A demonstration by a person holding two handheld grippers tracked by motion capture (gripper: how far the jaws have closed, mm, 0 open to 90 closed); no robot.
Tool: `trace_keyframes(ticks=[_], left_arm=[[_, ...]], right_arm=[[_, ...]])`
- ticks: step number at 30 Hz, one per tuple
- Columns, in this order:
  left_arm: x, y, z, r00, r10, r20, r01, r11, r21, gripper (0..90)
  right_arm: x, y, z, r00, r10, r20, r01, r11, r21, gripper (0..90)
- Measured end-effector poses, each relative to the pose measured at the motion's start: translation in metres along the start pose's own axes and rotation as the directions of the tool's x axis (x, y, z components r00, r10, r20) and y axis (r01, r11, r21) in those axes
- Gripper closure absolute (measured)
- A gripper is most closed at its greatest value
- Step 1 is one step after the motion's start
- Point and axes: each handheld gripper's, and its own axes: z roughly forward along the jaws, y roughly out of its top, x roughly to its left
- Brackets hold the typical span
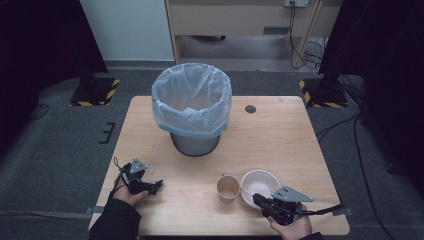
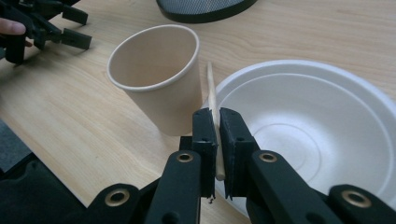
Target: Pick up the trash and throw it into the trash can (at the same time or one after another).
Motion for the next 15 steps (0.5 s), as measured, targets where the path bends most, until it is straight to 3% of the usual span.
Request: trace_keyframes(ticks=[15], left_arm=[[0.0, 0.0, 0.0, 1.0, 0.0, 0.0, 0.0, 1.0, 0.0, 0.0]], right_arm=[[-0.01, 0.012, -0.009, 0.9987, -0.004, 0.051, 0.008, 0.996, -0.094, 86.0]])
